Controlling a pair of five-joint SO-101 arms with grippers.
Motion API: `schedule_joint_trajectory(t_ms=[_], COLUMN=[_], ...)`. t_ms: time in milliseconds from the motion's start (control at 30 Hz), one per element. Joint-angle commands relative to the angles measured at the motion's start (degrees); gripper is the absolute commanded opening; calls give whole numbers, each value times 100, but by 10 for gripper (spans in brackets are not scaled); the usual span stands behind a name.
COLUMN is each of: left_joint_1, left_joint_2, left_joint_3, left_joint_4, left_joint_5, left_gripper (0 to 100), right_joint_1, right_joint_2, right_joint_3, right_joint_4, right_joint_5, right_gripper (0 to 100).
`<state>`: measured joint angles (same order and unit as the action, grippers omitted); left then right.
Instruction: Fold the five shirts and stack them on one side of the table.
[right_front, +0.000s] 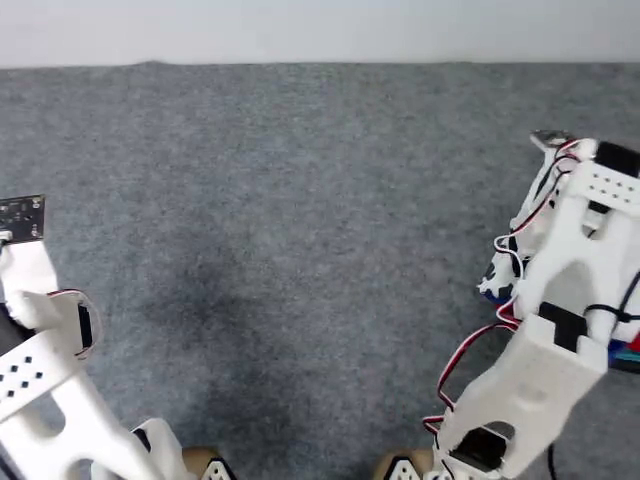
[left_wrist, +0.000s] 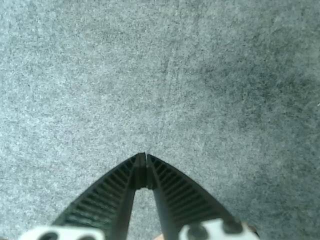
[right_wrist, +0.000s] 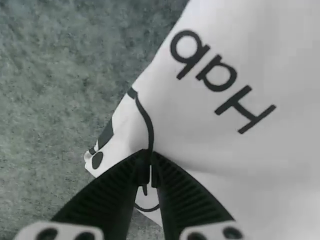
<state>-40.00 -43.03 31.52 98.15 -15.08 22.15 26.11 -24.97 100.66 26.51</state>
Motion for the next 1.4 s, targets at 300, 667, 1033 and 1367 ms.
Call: schedule_joint_trajectory(t_ms=[300,667,1033,1367], left_joint_1=[18,18,18,18], left_joint_2=[-132,-132,-132,-132], left_joint_3=[-22,-13,-13,-13], left_joint_4=[18,18,18,18], left_joint_5=[-44,-44,-44,-44], left_gripper=[5,5,5,5], right_joint_1=[1367,1815,295,13], right_joint_2=[-1147,154,-497,971], right_joint_3=[-607,-765,-1582,-1670], right_joint_4=[-1270,-1921,-1147,-2105], right_joint_5=[185,677,668,633], right_gripper=[10,9,9,9])
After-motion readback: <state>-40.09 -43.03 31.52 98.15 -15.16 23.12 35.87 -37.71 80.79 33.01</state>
